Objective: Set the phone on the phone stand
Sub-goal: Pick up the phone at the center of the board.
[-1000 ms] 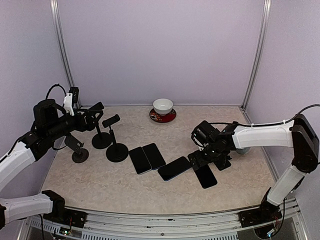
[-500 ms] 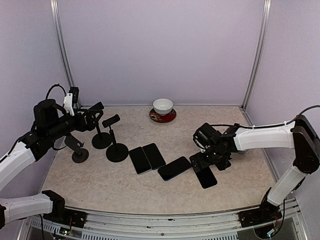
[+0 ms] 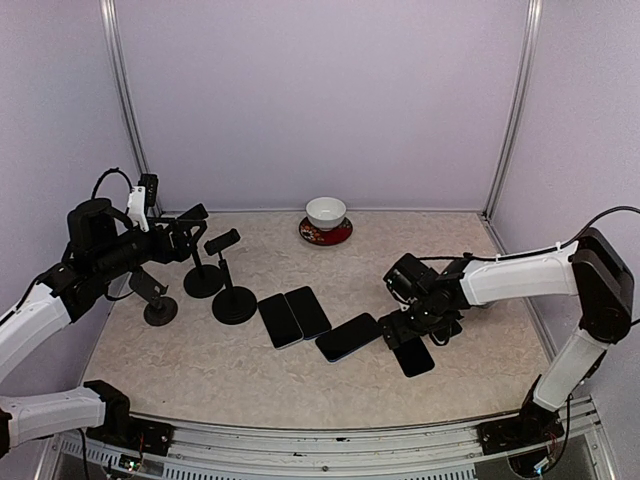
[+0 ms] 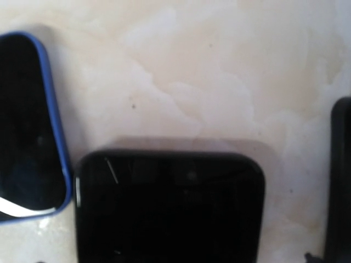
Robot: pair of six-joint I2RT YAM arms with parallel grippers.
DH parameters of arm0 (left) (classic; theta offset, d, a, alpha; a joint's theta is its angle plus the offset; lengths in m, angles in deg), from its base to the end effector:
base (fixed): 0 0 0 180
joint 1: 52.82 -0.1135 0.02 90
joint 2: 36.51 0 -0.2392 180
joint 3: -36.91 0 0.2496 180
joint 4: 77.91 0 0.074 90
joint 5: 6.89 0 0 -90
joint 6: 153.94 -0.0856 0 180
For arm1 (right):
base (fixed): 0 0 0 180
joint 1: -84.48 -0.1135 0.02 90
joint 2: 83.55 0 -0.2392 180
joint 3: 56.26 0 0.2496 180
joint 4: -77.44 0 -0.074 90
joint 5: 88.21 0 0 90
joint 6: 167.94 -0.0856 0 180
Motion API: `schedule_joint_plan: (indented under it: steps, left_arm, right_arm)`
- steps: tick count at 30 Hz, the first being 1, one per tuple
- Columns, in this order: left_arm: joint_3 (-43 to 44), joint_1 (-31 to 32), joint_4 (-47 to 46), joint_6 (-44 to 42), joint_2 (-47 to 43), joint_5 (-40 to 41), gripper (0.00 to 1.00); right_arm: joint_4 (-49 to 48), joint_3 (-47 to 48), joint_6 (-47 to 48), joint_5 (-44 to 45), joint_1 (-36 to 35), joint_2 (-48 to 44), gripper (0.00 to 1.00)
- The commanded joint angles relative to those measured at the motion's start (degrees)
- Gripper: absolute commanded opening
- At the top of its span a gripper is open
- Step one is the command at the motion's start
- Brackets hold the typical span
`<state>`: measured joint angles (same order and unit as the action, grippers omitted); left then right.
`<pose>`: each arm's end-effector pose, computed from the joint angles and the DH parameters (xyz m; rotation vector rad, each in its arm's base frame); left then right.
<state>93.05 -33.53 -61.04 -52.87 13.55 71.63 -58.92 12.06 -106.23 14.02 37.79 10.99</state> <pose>0.2490 -0.1052 0.2938 0.2757 1.7678 -0.5593 0.2307 0.2183 0.0937 -0.3858 2.7072 0.0631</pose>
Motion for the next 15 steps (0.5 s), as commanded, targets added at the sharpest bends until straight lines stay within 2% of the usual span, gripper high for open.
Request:
schedule_joint_plan:
  steps: [1,15]
  left_arm:
    - [-0.5,0.3,-0.8,-0.9,-0.8,0.6,0.99]
    - [-0.6,0.5,-0.9,-0.9,-0.6,0.6,0.99]
  right_arm:
    - [-1.8,-0.9,-1.3,-0.6,0.3,1.6,1.00]
    - [-3.2,-1.4,-1.6,-1.1,0.4,4.2,0.98]
